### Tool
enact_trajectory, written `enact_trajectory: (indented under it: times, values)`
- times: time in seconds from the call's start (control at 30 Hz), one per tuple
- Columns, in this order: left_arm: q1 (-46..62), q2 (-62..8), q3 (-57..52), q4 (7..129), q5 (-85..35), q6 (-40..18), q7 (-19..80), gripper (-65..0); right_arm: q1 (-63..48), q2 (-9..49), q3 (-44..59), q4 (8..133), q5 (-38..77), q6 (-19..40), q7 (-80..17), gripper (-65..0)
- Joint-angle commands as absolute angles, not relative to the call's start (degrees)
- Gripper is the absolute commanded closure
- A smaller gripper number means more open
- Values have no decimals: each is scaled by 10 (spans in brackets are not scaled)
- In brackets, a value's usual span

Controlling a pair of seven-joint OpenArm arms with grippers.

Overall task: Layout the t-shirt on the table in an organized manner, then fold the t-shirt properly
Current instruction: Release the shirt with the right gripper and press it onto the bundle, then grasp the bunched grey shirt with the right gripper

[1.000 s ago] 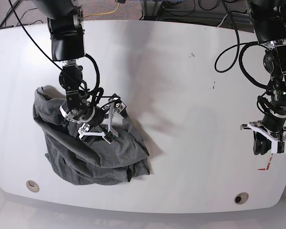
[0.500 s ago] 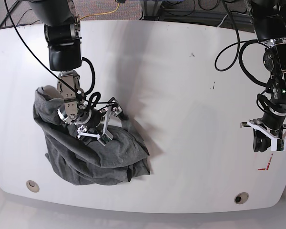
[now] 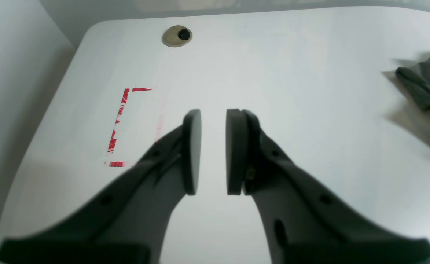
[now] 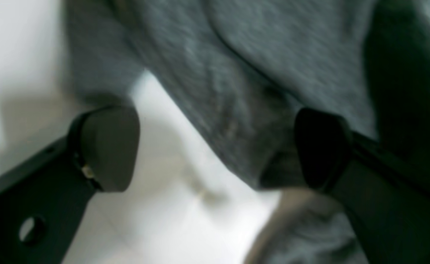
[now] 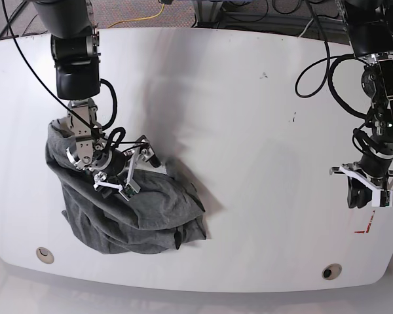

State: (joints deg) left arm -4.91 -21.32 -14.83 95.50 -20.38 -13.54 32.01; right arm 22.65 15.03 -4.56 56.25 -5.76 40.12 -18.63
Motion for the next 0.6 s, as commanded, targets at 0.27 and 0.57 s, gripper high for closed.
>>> enact_trajectory:
  times: [0.27, 0.57]
  values:
    - [-59, -221, -149, 964, -207, -134, 304, -107, 243, 163, -44, 572, -63, 400, -181, -650]
    - [-59, -221, -148, 964, -207, -134, 304, -107, 244, 158, -45, 568, -63, 400, -155, -568]
